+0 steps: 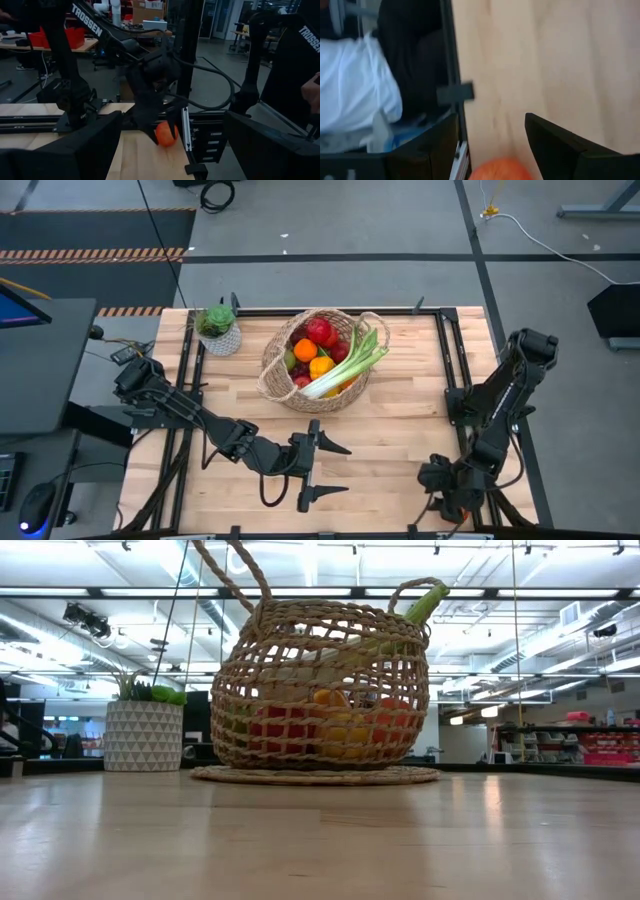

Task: Build produce basket
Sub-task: Put the apple into the basket

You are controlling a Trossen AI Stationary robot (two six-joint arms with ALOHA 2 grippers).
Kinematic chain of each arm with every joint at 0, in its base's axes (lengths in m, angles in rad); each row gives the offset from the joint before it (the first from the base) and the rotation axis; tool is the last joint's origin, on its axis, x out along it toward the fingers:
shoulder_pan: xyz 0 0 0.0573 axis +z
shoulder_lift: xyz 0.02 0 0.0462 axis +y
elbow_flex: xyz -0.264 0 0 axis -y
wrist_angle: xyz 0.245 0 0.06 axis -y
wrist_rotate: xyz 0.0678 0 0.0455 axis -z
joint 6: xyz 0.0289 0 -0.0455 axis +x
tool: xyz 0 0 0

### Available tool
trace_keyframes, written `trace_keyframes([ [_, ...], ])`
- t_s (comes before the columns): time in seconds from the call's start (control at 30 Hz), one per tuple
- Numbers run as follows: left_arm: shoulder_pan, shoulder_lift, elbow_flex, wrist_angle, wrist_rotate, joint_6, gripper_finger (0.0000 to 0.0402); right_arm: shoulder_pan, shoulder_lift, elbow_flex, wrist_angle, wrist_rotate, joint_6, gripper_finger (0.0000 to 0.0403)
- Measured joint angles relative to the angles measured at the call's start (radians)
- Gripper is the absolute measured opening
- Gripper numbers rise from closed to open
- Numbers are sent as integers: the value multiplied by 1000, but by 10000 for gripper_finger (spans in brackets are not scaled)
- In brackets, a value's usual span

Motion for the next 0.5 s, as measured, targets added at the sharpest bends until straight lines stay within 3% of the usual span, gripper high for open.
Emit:
trace_keyframes([
  [0.1, 0, 0, 0, 0, 0, 0, 354, 18, 22, 0, 11, -47, -6, 235],
  [0.33, 9, 26, 0, 16, 1, 5, 354, 8, 32, 0, -19, -46, -6, 235],
  [0.5, 52, 92, 1, 136, 15, 32, 354, 3, 31, 0, -17, -60, -5, 235],
])
